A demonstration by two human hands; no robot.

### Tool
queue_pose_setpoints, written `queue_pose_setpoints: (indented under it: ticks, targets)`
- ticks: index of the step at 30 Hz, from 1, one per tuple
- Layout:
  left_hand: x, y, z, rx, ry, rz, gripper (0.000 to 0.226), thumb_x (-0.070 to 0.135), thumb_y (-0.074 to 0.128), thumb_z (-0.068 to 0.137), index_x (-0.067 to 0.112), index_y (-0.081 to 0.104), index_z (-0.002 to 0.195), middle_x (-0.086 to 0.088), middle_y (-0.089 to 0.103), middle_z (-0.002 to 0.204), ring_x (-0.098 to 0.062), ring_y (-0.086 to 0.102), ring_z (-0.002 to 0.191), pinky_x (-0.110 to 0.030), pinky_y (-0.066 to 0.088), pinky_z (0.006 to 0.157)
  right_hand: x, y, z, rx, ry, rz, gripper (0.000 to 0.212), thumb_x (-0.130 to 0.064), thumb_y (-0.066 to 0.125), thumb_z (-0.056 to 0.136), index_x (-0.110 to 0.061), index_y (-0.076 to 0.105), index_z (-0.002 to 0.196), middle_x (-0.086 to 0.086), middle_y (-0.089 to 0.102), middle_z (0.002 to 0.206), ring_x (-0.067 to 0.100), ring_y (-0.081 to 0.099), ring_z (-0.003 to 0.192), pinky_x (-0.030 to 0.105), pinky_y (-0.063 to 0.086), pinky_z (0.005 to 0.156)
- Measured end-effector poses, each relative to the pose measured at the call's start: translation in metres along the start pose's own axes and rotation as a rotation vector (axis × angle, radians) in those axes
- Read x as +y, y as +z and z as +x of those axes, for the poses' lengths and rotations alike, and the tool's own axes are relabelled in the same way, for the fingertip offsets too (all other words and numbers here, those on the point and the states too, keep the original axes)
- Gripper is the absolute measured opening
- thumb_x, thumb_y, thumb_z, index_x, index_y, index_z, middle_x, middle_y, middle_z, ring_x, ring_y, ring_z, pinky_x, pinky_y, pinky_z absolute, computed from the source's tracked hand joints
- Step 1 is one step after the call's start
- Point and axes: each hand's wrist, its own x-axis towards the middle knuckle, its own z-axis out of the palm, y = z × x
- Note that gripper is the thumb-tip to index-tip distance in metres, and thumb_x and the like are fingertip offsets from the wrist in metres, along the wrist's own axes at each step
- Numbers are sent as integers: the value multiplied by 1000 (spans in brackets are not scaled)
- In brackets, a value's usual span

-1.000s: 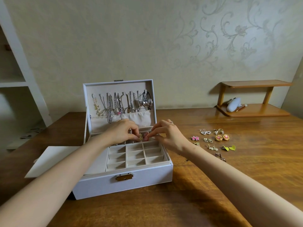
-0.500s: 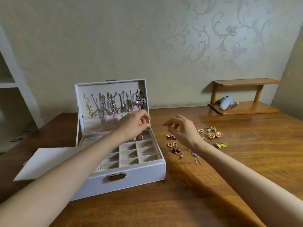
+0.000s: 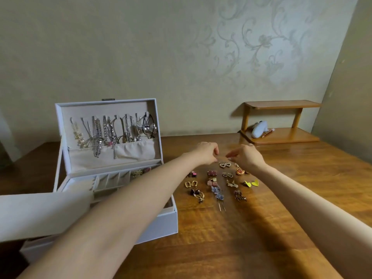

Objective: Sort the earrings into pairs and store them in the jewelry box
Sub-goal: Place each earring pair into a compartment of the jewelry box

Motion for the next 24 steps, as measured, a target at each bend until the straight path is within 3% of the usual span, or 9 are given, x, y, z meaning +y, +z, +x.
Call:
queue_pose_setpoints:
  ticks: [4, 7, 15, 20, 24]
  targets:
    - [3, 10, 25, -20, -50, 10, 28, 11, 52, 93, 18, 58, 119, -5, 57, 128, -23, 52, 116, -25, 39, 83, 2, 13, 12, -7, -48, -149, 18, -28, 62, 86, -28, 74, 101, 5, 71, 106, 29, 52, 115, 36, 45, 91]
    - [4, 16, 38, -36, -94, 39, 26, 14, 55, 92, 18, 62, 116, -5, 59, 128, -25, 54, 116, -30, 44, 92, 4, 19, 19, -2, -28, -229, 20, -31, 59, 88, -28, 73, 101, 7, 69, 109, 29, 49, 117, 37, 38, 92]
    - [1, 32, 50, 10, -147, 72, 33, 5, 48, 91, 22, 64, 114, -7, 60, 124, -28, 56, 111, -31, 47, 83, 6, 23, 24, -6, -10, -227, 19, -36, 62, 85, -26, 72, 98, 6, 69, 103, 27, 51, 111, 35, 36, 90]
    - [1, 35, 50, 26, -111, 102, 30, 3, 45, 90, 22, 67, 97, -8, 62, 114, -28, 58, 103, -31, 43, 73, 4, 24, 23, -5, 4, -199, 17, -30, 61, 84, -25, 72, 96, 5, 69, 103, 27, 51, 112, 37, 35, 92]
    - [0, 32, 48, 33, -95, 108, 24, 9, 50, 92, 17, 64, 109, -9, 61, 118, -29, 56, 108, -31, 42, 77, 4, 25, 23, 13, 21, -172, 16, -30, 62, 83, -21, 71, 92, 4, 70, 99, 25, 53, 109, 38, 38, 93]
